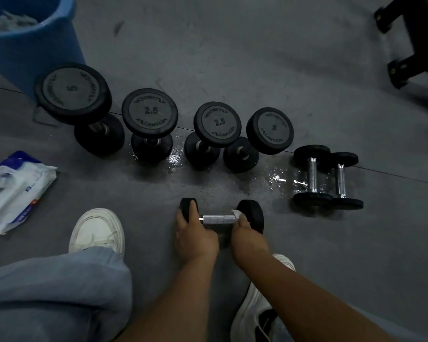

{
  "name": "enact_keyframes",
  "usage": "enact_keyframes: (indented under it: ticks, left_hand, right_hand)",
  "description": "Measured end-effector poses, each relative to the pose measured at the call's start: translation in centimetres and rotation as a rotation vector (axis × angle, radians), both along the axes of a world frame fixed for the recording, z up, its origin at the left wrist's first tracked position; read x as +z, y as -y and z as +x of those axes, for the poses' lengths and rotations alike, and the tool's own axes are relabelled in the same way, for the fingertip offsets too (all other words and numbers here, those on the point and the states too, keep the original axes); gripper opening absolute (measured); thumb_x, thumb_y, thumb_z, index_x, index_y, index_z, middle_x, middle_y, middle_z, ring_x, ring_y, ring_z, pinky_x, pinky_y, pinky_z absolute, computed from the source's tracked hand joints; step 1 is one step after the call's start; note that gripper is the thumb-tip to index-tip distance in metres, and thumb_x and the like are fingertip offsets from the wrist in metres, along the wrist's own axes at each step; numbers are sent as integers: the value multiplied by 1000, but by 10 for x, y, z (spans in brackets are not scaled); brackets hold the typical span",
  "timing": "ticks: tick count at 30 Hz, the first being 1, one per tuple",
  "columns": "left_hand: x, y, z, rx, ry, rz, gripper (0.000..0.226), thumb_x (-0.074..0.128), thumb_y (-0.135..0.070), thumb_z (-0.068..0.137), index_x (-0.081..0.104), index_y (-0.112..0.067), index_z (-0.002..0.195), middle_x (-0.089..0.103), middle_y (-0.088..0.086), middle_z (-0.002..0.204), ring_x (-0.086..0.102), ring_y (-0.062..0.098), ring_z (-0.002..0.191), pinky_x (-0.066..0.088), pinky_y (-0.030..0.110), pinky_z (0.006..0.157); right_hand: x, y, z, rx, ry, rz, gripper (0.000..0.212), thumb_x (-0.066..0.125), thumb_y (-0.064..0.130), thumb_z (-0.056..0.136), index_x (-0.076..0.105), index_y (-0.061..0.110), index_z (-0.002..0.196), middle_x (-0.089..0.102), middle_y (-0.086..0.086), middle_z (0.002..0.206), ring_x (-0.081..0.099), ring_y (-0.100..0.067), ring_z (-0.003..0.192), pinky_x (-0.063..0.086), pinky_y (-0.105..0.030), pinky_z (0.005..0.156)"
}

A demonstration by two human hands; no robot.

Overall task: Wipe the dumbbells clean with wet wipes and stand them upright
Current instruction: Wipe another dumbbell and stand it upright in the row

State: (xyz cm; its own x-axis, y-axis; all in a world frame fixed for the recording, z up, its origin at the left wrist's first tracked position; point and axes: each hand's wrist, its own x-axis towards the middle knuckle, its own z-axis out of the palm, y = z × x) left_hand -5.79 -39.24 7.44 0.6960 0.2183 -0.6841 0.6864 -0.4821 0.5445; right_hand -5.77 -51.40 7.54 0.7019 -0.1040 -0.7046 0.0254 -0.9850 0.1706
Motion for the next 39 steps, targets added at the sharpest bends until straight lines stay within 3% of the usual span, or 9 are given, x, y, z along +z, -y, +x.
enact_keyframes:
  ticks: [5,9,19,21,25,30,34,37,39]
  left_hand:
    - [1,0,0,74,9,-43,78,54,-7,89,23,-35,155,10,2,165,26,28,147,29,43,118]
    - [0,1,0,90,-4,-40,78,54,-8,89,23,-35,155,10,0,165,27,27,146,30,44,117]
    - [-5,4,-3,107,21,-35,81,56,-6,84,26,-35,154,15,1,163,34,28,142,33,43,115]
    - [-6,4,-2,109,23,-39,82,57,-6,83,26,-35,154,14,1,163,31,28,144,32,44,116]
    - [-3,3,-3,115,16,-50,81,56,-5,85,26,-35,154,14,1,164,31,28,144,31,43,116]
    - [-1,3,-1,115,5,-44,82,56,-7,84,25,-35,154,14,1,164,33,29,143,32,43,116]
    - [-1,4,-1,118,12,-50,82,56,-6,84,26,-34,154,14,3,164,33,29,143,32,42,116]
    - [-1,5,-2,127,14,-43,81,57,-7,84,27,-35,154,15,2,163,33,29,143,32,43,115]
    - [-1,3,-3,125,11,-55,81,58,-9,84,27,-36,154,15,2,163,34,29,142,33,42,115]
  right_hand:
    - [16,-2,27,77,122,37,34,52,3,92,54,6,126,53,-12,122,58,-26,105,49,-34,80]
    - [25,2,33,111,98,64,34,57,5,87,45,13,117,63,-9,105,63,-27,92,42,-33,62]
    - [11,-8,41,-16,11,-11,30,56,12,92,59,7,121,59,-11,122,58,-26,110,46,-35,93]
    - [11,-2,44,4,98,-35,33,53,9,93,55,7,126,53,-13,131,54,-27,116,44,-35,96]
    - [6,-9,38,-144,-45,80,44,44,8,98,39,7,142,45,-14,140,51,-30,122,44,-40,99]
    - [-7,-3,29,-294,66,64,32,31,10,99,44,4,129,56,-14,123,58,-32,105,39,-36,71]
    - [-8,-2,30,-422,38,300,36,43,21,96,50,19,132,59,-9,123,58,-27,108,45,-38,92]
    - [-6,-1,20,-362,114,200,28,44,16,93,50,14,121,60,-9,112,60,-30,101,47,-37,79]
    - [-4,-14,8,-293,104,380,32,46,19,92,50,17,123,60,-7,116,59,-27,105,47,-36,84]
